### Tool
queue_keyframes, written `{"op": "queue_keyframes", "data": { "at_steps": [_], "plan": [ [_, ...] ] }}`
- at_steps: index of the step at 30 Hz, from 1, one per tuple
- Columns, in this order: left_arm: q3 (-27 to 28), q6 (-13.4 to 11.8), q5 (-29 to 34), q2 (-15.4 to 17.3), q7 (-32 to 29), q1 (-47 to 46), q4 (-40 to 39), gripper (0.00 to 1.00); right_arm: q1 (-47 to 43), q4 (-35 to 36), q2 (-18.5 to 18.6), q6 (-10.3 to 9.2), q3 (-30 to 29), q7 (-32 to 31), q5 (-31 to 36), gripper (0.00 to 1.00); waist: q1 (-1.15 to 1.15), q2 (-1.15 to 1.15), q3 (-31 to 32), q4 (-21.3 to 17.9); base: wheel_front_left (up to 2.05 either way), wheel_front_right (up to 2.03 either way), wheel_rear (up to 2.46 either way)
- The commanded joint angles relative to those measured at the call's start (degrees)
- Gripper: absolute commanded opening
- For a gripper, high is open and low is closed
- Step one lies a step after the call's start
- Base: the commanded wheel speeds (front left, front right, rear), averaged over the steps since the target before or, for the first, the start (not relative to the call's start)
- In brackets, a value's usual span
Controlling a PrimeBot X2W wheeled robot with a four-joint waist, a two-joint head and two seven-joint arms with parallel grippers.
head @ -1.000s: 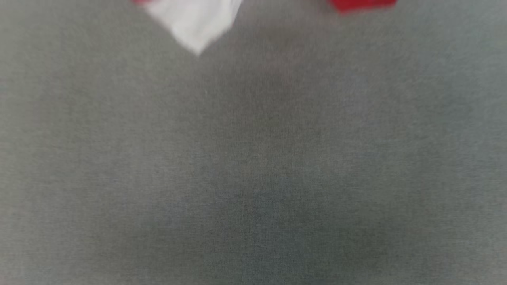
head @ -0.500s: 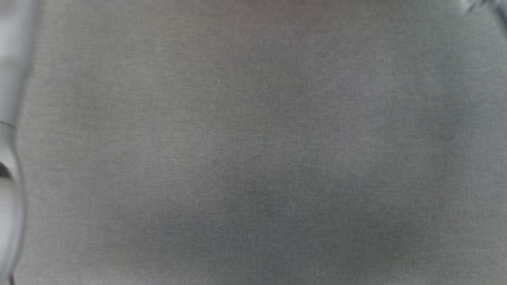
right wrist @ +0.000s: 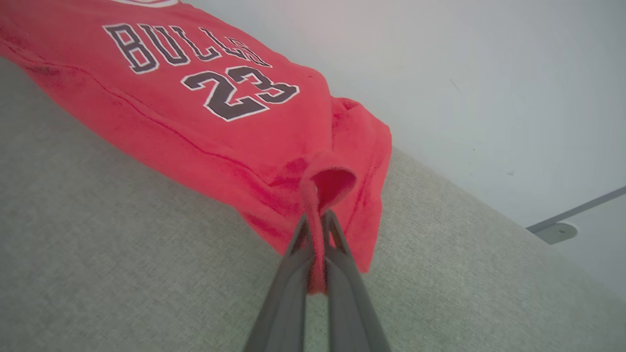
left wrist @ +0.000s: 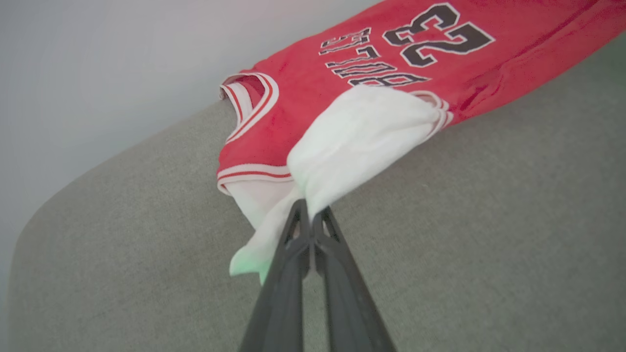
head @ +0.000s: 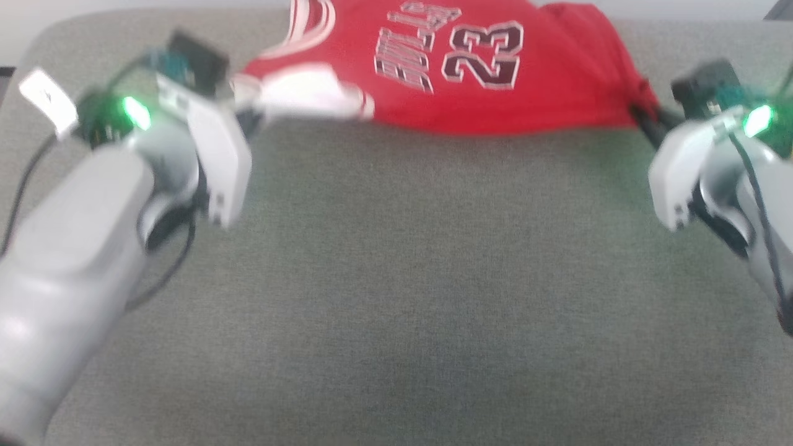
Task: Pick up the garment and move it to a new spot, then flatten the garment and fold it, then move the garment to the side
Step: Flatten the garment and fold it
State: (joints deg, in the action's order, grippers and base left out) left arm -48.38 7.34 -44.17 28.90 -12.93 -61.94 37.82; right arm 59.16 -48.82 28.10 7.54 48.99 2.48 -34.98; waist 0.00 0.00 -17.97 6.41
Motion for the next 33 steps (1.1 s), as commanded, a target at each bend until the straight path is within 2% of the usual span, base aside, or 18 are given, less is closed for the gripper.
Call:
{"op": "queue_keyframes", "data": {
  "at_steps": [1, 2, 5, 12, 13, 14, 21, 27, 33],
  "plan": [
    [-0.7, 0.1, -1.6, 2.2, -2.5, 4.3, -4.2, 0.0, -3.4, 3.6, 2.9, -0.1, 1.1, -1.5, -3.6, 0.0, 0.0, 0.0, 1.9, 0.5, 0.0, 0.0, 0.0],
    [-1.1, 0.0, -2.4, 3.5, -4.0, 6.5, -7.1, 0.0, -5.1, 5.9, 4.3, -0.1, 2.0, -2.4, -5.5, 0.0, 0.0, 0.0, 2.4, 0.5, 0.0, 0.0, 0.0],
    [-1.5, -2.9, -4.8, 7.3, -7.7, 13.1, -15.7, 0.0, -9.4, 12.2, 8.9, -0.09, 4.0, -4.6, -9.8, 0.0, 0.0, 0.0, 3.5, 0.7, 0.0, 0.0, 0.0],
    [-1.8, -13.0, -9.3, 15.5, -13.4, 27.2, -35.7, 0.0, -18.4, 25.0, 17.6, -0.09, 6.4, -8.9, -16.9, 0.0, 0.0, 0.0, 4.8, 0.7, 0.0, 0.0, 0.0],
    [-1.8, -14.5, -9.8, 16.6, -13.8, 28.9, -37.9, 0.0, -19.7, 26.5, 18.5, -0.09, 6.5, -9.1, -17.8, 0.0, 0.0, 0.0, 5.0, 0.7, 0.0, 0.0, 0.0],
    [-1.8, -14.5, -9.8, 16.6, -13.8, 28.9, -37.9, 0.0, -19.7, 26.5, 18.5, -0.09, 6.5, -9.1, -17.8, 0.0, 0.0, 0.0, 5.0, 0.7, 0.0, 0.0, 0.0],
    [-1.6, -23.8, -13.1, 23.3, -16.2, 39.4, -50.2, 0.0, -30.2, 36.3, 24.3, -0.09, 5.4, -11.9, -22.6, 0.0, 0.0, 0.0, 5.8, 0.5, 0.0, 0.0, 0.0],
    [-1.7, -28.3, -14.8, 26.2, -17.8, 43.3, -56.3, 0.0, -37.7, 40.7, 26.1, -0.08, 2.9, -12.3, -25.4, 0.0, 0.0, 0.0, 5.6, 0.2, 0.0, 0.0, 0.0],
    [-0.5, -31.1, -12.9, 28.8, -18.0, 42.1, -60.9, 0.0, -41.2, 44.1, 27.2, -0.08, -2.0, -12.4, -25.5, 0.0, 0.0, 0.0, 5.1, -0.6, 0.0, 0.0, 0.0]
  ]
}}
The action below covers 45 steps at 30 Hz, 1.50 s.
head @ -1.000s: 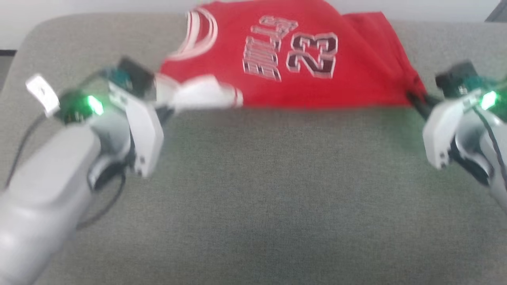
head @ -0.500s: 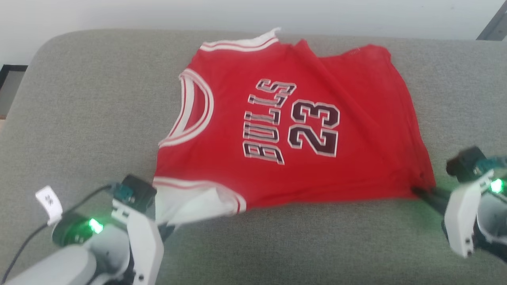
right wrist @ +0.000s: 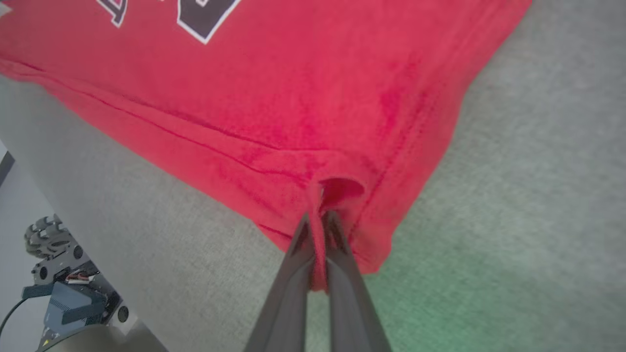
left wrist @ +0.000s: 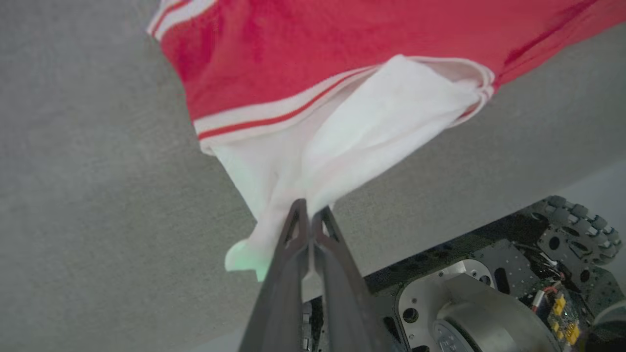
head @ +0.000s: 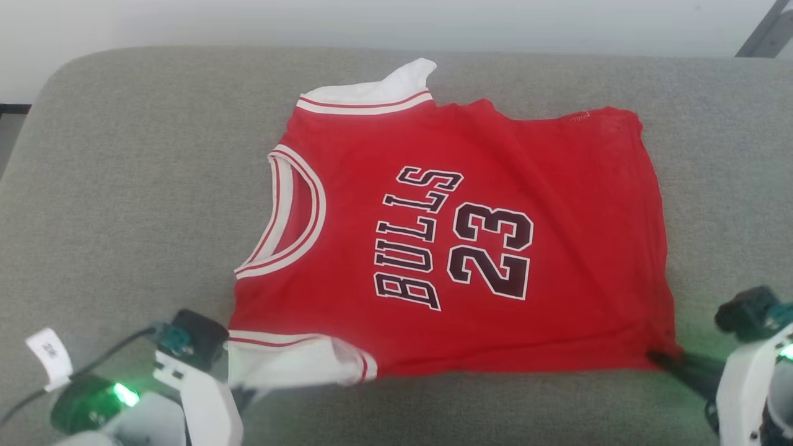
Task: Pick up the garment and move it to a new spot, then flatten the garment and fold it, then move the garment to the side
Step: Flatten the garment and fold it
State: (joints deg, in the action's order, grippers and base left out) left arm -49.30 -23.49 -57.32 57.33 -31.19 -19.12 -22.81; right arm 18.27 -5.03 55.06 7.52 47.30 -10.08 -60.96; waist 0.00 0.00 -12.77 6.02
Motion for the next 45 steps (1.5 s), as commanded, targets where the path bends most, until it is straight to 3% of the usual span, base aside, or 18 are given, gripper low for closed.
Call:
{"op": "queue_keyframes", "data": {
  "at_steps": [1, 3, 8, 12, 16, 23, 33, 34, 35, 36, 37, 39, 40, 41, 42, 45],
  "plan": [
    [1.0, -0.5, 0.9, 0.7, 0.5, -1.8, -0.7, 0.0, -0.2, 0.3, 0.1, -0.06, -1.6, 0.3, 1.2, 0.0, 0.0, 0.0, -0.3, -0.4, 0.0, 0.0, 0.0],
    [2.1, -0.4, 2.8, 1.4, 0.8, -4.0, -1.0, 0.0, 0.4, 0.0, -1.1, -0.06, -4.5, 0.3, 1.9, 0.0, 0.0, 0.0, -0.8, -0.9, 0.0, 0.0, 0.0],
    [3.8, 3.8, 7.6, 1.4, 1.4, -12.0, 1.3, 0.0, 3.8, -2.2, -5.6, -0.06, -11.5, -1.2, 6.7, 0.0, 0.0, 0.0, -2.4, -2.2, 0.0, 0.0, 0.0],
    [4.1, 8.7, 10.4, -0.8, 1.5, -19.1, 6.8, 0.0, 7.9, -4.9, -10.1, -0.06, -15.4, -3.6, 11.6, 0.0, 0.0, 0.0, -4.1, -3.1, 0.0, 0.0, 0.0],
    [3.8, 13.7, 11.4, -5.2, 2.4, -25.5, 14.9, 0.0, 12.5, -7.8, -14.7, -0.06, -17.1, -5.8, 15.9, 0.0, 0.0, 0.0, -5.9, -3.9, 0.0, 0.0, 0.0],
    [1.5, 21.4, 12.9, -12.9, 4.0, -33.3, 31.7, 0.0, 19.1, -13.7, -20.3, -0.07, -16.0, -8.7, 21.3, 0.0, 0.0, 0.0, -9.2, -4.6, 0.0, 0.0, 0.0],
    [-1.1, 26.9, 11.9, -20.0, 5.0, -36.6, 48.0, 0.0, 23.2, -19.3, -23.6, -0.06, -12.1, -11.4, 21.4, 0.0, 0.0, 0.0, -11.2, -4.7, 0.0, 0.0, 0.0],
    [-1.0, 27.1, 11.4, -20.5, 5.0, -36.7, 49.5, 0.02, 23.4, -19.5, -23.8, -0.06, -11.8, -11.7, 21.0, 0.0, 0.0, 0.0, -11.3, -4.7, 0.0, 0.0, 0.0],
    [-1.0, 27.3, 11.0, -21.1, 4.8, -36.7, 50.9, 0.09, 23.6, -19.8, -23.9, -0.06, -11.5, -11.8, 20.7, 0.0, 0.0, 0.0, -11.3, -4.8, 0.0, 0.0, 0.0],
    [-1.2, 27.6, 10.7, -21.6, 4.5, -36.8, 52.0, 0.2, 24.0, -20.0, -23.9, -0.06, -11.4, -12.1, 20.5, 0.06, 0.0, 0.0, -11.2, -4.7, 0.0, 0.0, 0.0],
    [-1.2, 27.9, 10.3, -22.0, 4.5, -37.1, 52.9, 0.35, 24.4, -20.2, -23.7, -0.06, -11.2, -12.3, 20.4, 0.25, 0.0, 0.0, -11.1, -4.7, 0.0, 0.0, 0.0],
    [-0.9, 28.3, 9.8, -22.6, 5.2, -37.8, 53.9, 0.87, 24.8, -20.0, -23.5, -0.06, -11.1, -12.3, 20.0, 0.46, 0.0, 0.0, -10.7, -4.7, 0.0, 0.0, 0.0],
    [-0.7, 28.5, 9.5, -22.8, 5.4, -38.1, 54.3, 1.0, 25.0, -19.7, -23.1, -0.06, -11.2, -11.9, 20.0, 0.61, 0.0, 0.0, -10.4, -4.6, 0.0, 0.0, 0.0],
    [-0.5, 28.6, 9.2, -22.9, 5.3, -38.3, 54.6, 1.0, 25.2, -19.4, -22.7, -0.06, -11.4, -11.4, 19.9, 0.85, 0.0, 0.0, -10.1, -4.5, 0.0, 0.0, 0.0],
    [-0.5, 28.7, 9.2, -22.8, 5.1, -38.7, 54.7, 1.0, 25.2, -18.9, -22.5, -0.06, -11.6, -10.8, 19.8, 1.0, 0.0, 0.0, -9.7, -4.5, 0.0, 0.0, 0.0],
    [-0.1, 28.5, 8.9, -22.3, 5.0, -38.9, 53.9, 1.0, 24.8, -17.6, -21.4, -0.06, -12.6, -9.3, 19.8, 1.0, 0.0, 0.0, -8.6, -4.3, 0.0, 0.0, 0.0]
  ]
}}
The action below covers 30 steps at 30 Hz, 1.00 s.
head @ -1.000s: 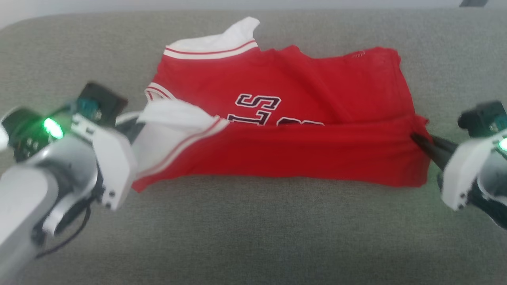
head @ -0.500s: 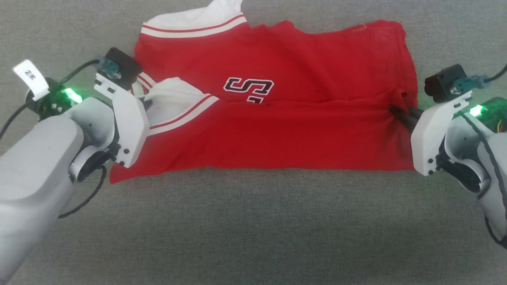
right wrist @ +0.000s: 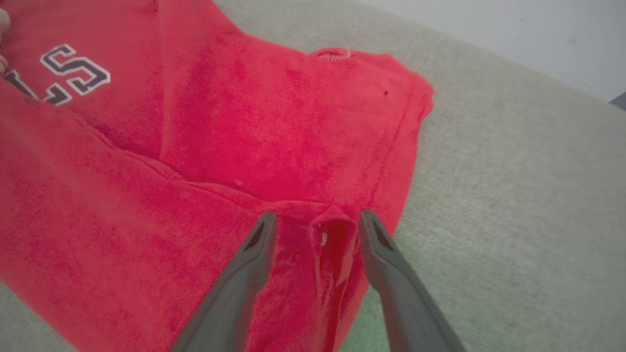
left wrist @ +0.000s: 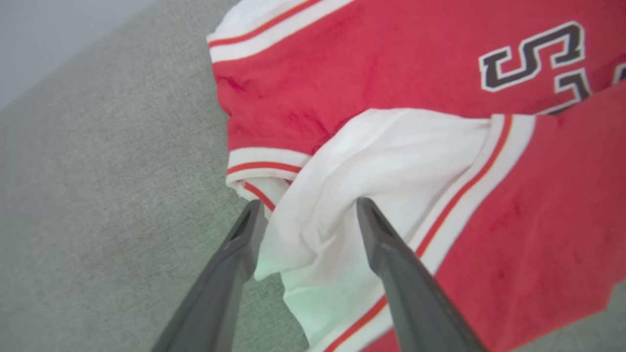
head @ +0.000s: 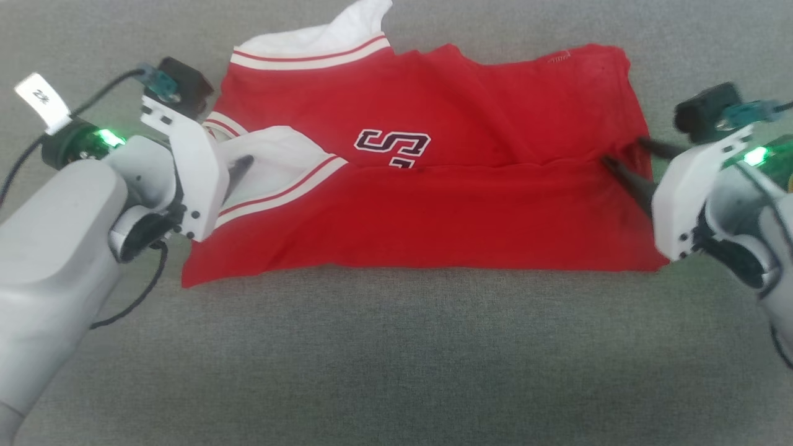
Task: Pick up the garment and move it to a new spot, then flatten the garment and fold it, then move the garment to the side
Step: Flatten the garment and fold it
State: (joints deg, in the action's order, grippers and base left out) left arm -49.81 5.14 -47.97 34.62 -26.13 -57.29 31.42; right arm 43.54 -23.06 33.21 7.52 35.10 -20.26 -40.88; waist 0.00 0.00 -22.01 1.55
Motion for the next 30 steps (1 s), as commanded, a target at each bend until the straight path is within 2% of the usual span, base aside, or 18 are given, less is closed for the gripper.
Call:
{"op": "queue_keyframes", "data": {
  "at_steps": [1, 8, 17, 23, 24, 30],
  "plan": [
    [0.4, -0.4, -0.2, 0.8, -0.2, -0.6, -0.8, 1.0, -0.7, 0.8, 0.8, -0.06, -1.2, 1.8, 0.1, 1.0, 0.0, 0.0, 1.0, 0.2, 0.0, 0.0, 0.0],
    [1.2, -3.3, -2.2, 3.9, -3.1, 2.4, -7.9, 1.0, -4.3, 4.7, 0.5, -0.06, -8.9, 10.7, 3.6, 1.0, 0.0, 0.0, 2.9, 0.2, 0.0, 0.0, 0.0],
    [1.6, -11.2, -7.2, 10.3, -10.7, 11.0, -21.0, 1.0, -14.6, 10.4, -5.1, -0.06, -25.4, 22.0, 13.8, 1.0, 0.0, 0.0, 4.1, -1.3, 0.0, 0.0, 0.0],
    [2.4, -15.6, -8.9, 13.4, -12.1, 15.4, -24.6, 1.0, -22.2, 16.8, -11.3, -0.06, -35.3, 23.2, 20.0, 1.0, 0.0, 0.0, 4.0, -2.7, 0.0, 0.0, 0.0],
    [2.4, -15.6, -8.9, 13.4, -12.1, 15.4, -24.6, 1.0, -22.2, 16.8, -11.3, -0.06, -35.3, 23.2, 20.0, 1.0, 0.0, 0.0, 4.0, -2.7, 0.0, 0.0, 0.0],
    [3.2, -17.0, -11.4, 13.4, -12.3, 17.7, -20.8, 1.0, -27.6, 22.8, -16.6, -0.06, -39.6, 21.9, 22.8, 1.0, 0.0, 0.0, 3.4, -4.4, 0.0, 0.0, 0.0]
  ]
}}
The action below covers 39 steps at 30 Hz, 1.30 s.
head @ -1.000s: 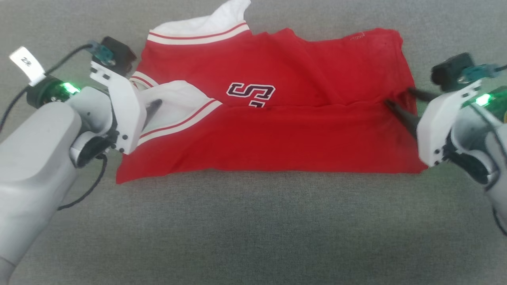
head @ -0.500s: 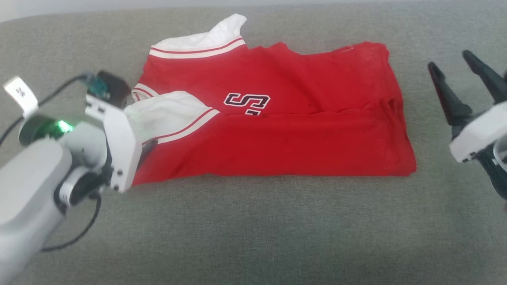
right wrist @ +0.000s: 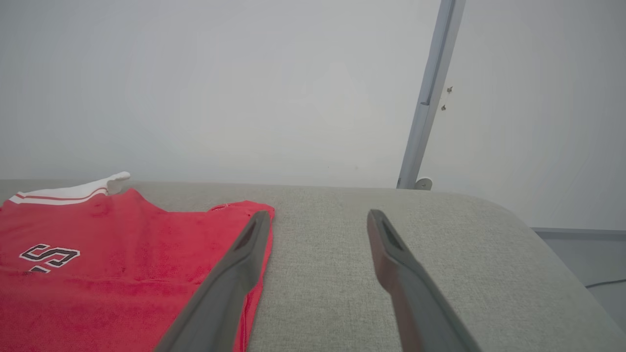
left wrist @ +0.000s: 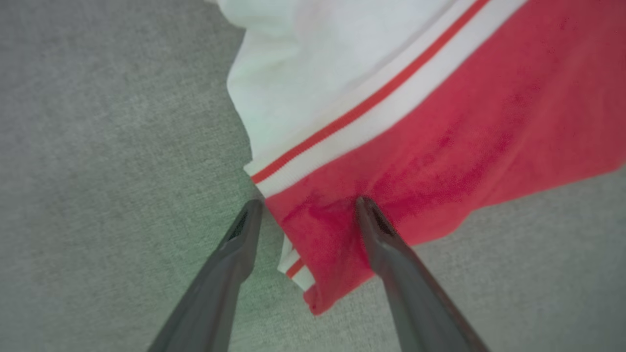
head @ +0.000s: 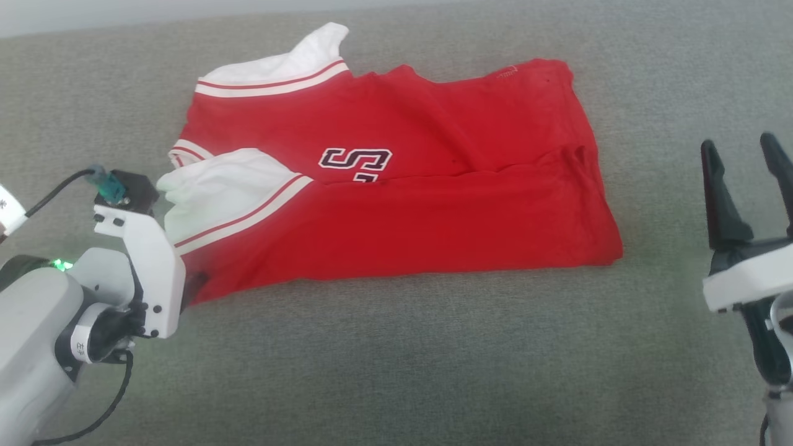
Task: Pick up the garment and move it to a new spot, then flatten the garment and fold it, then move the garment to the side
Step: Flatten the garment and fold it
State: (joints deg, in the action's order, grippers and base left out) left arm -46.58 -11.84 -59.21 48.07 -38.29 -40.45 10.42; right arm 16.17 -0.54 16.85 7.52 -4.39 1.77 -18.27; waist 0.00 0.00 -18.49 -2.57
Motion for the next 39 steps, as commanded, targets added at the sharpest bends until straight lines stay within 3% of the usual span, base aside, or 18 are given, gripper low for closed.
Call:
{"op": "queue_keyframes", "data": {
  "at_steps": [1, 6, 7, 8, 9, 19, 32, 33, 34, 35, 39],
  "plan": [
    [0.0, 0.1, -0.3, -0.3, -0.1, 1.0, 0.9, 1.0, -0.9, 1.0, -0.9, -0.06, -0.6, -0.4, 0.4, 1.0, 0.0, 0.0, -0.2, -0.5, 0.0, 0.0, 0.0],
    [-0.4, -0.4, -3.1, -2.9, -1.6, 2.2, 7.0, 0.97, -3.8, 3.9, -3.1, -0.06, -1.5, -3.4, 1.2, 1.0, 0.0, 0.0, -0.6, -1.3, 0.0, 0.0, 0.0],
    [-0.6, -0.1, -3.3, -3.5, -1.9, 2.2, 7.6, 0.65, -4.2, 4.1, -3.2, -0.06, -1.4, -4.1, 0.9, 1.0, 0.0, 0.0, -0.7, -1.3, 0.0, 0.0, 0.0],
    [-1.1, 0.6, -3.2, -3.9, -2.1, 2.1, 8.1, 0.24, -4.5, 4.4, -3.2, -0.06, -1.2, -4.8, 0.6, 1.0, 0.0, 0.0, -0.7, -1.3, 0.0, 0.0, 0.0],
    [-1.2, 1.0, -3.5, -4.4, -2.2, 2.1, 8.7, 0.0, -4.8, 4.6, -3.3, -0.06, -0.7, -5.8, 0.2, 1.0, 0.0, 0.0, -0.7, -1.3, 0.0, 0.0, 0.0],
    [-2.4, 4.4, -2.3, -7.9, -0.7, -0.4, 10.9, 0.0, -4.5, 2.3, -0.6, -0.03, 6.0, -19.5, -6.0, 1.0, 0.0, 0.0, -0.6, 1.2, 0.0, 0.0, 0.0],
    [-3.9, 6.5, -0.9, -11.2, 0.3, -2.9, 11.5, 0.0, 2.1, -9.0, 2.1, -0.03, 10.4, -38.6, -7.9, 1.0, 0.0, 0.0, -2.0, 5.3, 0.0, 0.0, 0.0],
    [-4.0, 6.5, -0.8, -11.4, 0.4, -2.9, 11.6, 0.0, 2.4, -9.8, 2.2, -0.03, 11.1, -39.6, -7.8, 0.77, 0.0, 0.0, -2.1, 5.4, 0.0, 0.0, 0.0],
    [-4.0, 6.7, -0.7, -11.6, 0.6, -3.0, 11.7, 0.0, 2.7, -10.3, 2.5, -0.03, 11.9, -40.2, -7.9, 0.33, 0.0, 0.0, -2.1, 5.6, 0.0, 0.0, 0.0],
    [-4.0, 6.8, -0.6, -11.8, 0.9, -3.1, 11.7, 0.0, 3.1, -10.9, 2.8, -0.03, 12.0, -40.3, -7.8, 0.0, 0.0, 0.0, -2.2, 5.8, 0.0, 0.0, 0.0],
    [-4.0, 7.0, -0.4, -12.1, 1.4, -3.2, 12.1, 0.0, 3.3, -12.3, 3.7, -0.07, 13.2, -40.8, -7.8, 0.0, 0.0, 0.0, -2.2, 6.2, 0.0, 0.0, 0.0]
  ]
}}
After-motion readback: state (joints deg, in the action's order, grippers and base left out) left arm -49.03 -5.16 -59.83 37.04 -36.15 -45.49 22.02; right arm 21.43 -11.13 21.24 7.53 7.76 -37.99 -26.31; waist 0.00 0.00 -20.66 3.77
